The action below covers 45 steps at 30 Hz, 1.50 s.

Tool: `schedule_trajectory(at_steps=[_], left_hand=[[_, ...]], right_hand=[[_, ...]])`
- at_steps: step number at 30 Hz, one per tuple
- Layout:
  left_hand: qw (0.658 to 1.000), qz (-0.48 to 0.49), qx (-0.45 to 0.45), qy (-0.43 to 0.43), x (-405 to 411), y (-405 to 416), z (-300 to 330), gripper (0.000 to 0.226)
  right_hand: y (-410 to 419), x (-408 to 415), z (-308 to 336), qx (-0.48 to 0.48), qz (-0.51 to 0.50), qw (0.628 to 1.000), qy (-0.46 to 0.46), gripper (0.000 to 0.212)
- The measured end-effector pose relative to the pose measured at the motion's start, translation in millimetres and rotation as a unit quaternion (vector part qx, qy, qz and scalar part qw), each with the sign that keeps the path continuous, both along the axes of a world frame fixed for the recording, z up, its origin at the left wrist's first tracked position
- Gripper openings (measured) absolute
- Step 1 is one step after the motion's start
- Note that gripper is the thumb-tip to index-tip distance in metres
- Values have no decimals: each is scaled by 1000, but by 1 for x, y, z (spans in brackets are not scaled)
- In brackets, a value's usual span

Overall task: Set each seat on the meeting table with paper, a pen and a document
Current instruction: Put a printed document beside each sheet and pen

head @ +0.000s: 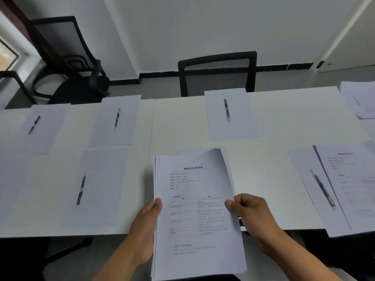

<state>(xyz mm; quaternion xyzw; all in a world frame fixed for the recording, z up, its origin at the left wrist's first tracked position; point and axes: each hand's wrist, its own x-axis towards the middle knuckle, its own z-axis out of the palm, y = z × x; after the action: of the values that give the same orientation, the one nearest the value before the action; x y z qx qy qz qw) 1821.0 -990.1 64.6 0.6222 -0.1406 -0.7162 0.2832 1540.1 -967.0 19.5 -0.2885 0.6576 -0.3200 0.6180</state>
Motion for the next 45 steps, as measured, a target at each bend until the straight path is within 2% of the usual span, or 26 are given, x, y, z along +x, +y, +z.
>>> schedule_trajectory(at_steps=[9, 23, 33, 38, 42, 45], left_hand=[[1000, 7, 9, 3, -10, -20, -11, 35], [998, -50, 31, -8, -4, -58, -43, 33], [999, -40, 29, -21, -2, -59, -48, 32], [998, -36, 34, -29, 3, -49, -52, 33], [998, -13, 40, -43, 16, -41, -51, 34], [998, 6, 42, -52, 24, -36, -46, 32]], right_hand=[[-21, -15, -19, -1, 1, 1000, 10, 54], [-30, -1, -40, 7, -66, 997, 35, 48], [-33, -4, -48, 22, -49, 997, 55, 45], [-35, -20, -61, 34, -37, 987, 154, 39], [-40, -39, -64, 19, -21, 960, 279, 40], [-42, -53, -67, 22, -23, 945, 326, 41]])
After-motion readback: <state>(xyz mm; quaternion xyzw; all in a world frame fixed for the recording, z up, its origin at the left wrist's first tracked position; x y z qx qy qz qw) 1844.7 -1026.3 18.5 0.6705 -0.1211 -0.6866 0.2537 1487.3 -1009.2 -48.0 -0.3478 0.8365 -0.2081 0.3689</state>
